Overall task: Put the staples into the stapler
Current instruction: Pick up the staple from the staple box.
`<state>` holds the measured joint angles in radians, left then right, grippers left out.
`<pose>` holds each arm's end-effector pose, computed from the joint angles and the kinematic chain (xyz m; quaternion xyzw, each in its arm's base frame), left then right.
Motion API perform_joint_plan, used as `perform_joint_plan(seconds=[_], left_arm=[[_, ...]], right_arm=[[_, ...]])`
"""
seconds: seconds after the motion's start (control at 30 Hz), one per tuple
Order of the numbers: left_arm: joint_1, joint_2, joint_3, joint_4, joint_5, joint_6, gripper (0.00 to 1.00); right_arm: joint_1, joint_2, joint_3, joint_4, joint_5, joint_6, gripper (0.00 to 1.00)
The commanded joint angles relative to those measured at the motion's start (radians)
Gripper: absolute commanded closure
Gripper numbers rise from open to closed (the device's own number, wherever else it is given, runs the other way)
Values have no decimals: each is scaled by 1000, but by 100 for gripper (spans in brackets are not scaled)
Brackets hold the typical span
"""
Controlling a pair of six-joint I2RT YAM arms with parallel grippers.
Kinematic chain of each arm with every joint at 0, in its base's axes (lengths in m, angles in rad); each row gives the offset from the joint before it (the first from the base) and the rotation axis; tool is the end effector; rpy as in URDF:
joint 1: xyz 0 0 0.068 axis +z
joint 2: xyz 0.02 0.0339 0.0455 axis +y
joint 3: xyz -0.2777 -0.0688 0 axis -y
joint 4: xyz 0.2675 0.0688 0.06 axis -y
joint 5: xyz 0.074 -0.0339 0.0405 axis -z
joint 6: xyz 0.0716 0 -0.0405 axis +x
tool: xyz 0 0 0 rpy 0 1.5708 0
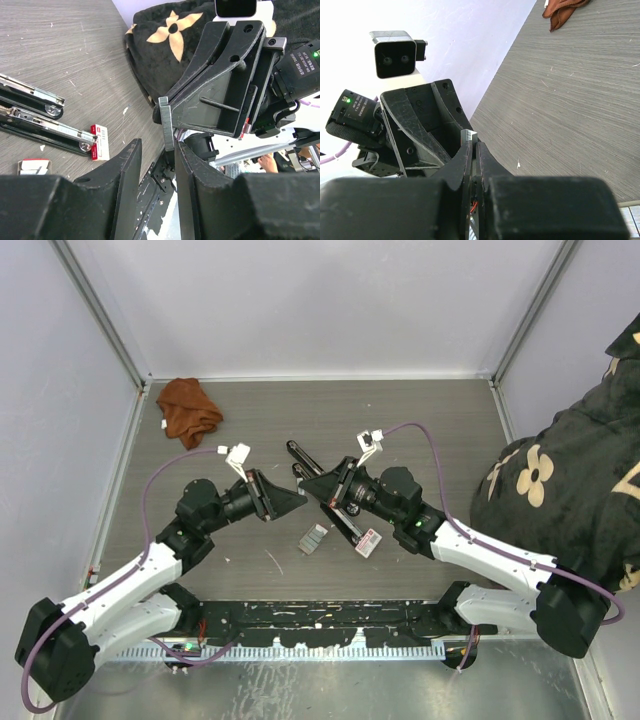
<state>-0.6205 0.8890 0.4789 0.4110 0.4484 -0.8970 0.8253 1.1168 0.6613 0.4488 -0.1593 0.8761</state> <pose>0.1876 -0.1722 0.2776 0.0608 0.7042 -0.5886 0.3924 0.2016 0.2351 0.2983 -0.0381 0.7084 0.5653 0.4208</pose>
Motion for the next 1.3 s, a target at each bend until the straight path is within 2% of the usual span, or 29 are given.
perform_joint_plan(seconds=[0.0,0.2,0.47,0.57,0.67,0.77,0.87,1.07,1.27], left_arm=[[-5,2,57,79,-7,22,66],[-5,4,60,91,0,26,64],[-4,10,60,89,0,31,78],[-5,11,61,84,4,40,85],[-6,8,68,56,10,67,90],[-6,-1,77,-15,23,126,92],[-7,-14,89,-119,35,226,93],[-51,3,127,-266,48,395,96],[-205,44,207,-447,-91,590,96]], right_arm=[[3,-15,0,66,-13,10,98],[3,-15,-4,62,-9,11,98],[3,-20,-7,59,-12,14,97],[3,-26,-12,55,-7,11,88],[3,-46,-6,20,15,-13,68],[3,-90,25,-80,54,-60,50],[-4,-135,81,-226,92,-142,40],[-75,-75,273,-587,23,-251,37],[-87,56,415,-820,-122,-300,38]])
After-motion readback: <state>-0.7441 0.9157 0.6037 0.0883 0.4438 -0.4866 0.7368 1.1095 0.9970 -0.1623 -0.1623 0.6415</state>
